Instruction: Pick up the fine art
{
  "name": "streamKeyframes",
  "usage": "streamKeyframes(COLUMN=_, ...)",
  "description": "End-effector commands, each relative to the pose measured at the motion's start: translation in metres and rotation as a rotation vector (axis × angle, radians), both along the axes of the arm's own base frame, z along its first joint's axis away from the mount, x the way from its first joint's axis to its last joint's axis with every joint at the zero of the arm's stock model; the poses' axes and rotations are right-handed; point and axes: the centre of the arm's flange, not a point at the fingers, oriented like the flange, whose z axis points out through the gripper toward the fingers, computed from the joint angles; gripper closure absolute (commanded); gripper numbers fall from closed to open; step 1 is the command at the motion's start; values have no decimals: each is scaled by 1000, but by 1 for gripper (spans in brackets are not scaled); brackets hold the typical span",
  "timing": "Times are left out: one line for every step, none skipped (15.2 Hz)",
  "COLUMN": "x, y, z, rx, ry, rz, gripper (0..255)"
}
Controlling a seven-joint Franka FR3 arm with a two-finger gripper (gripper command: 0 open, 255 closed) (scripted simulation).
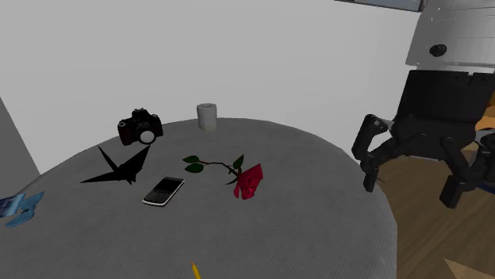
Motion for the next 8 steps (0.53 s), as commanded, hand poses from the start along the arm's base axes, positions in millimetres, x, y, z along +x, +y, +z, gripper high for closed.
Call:
streamKeyframes(x=0, y=0, z=0, rx=0, ry=0, rz=0, gripper=0)
streamKeyframes(x=8, y=10, z=-3, rx=2, ry=-1, rz=-1, gripper=0)
streamKeyframes(x=16, y=19, z=-6, rx=4, ry=-2, rz=-1, gripper=0)
streamKeyframes(x=24, y=29, z=-10, rx=6, ry=-3, rz=-2, gripper=0)
streamKeyframes(x=32, y=38, z=-13, rx=8, ry=-4, rz=-2, gripper=0)
streamKeyframes(x=40, y=48, z=-16, rx=9, ry=-5, rz=-3, gripper=0)
streamKeyframes(x=48, y=57, z=-19, rx=11, ry=-6, rz=-4, gripper=0)
streamKeyframes(x=57, y=67, z=-22, rx=13, ry=-7, rz=-4, gripper=0)
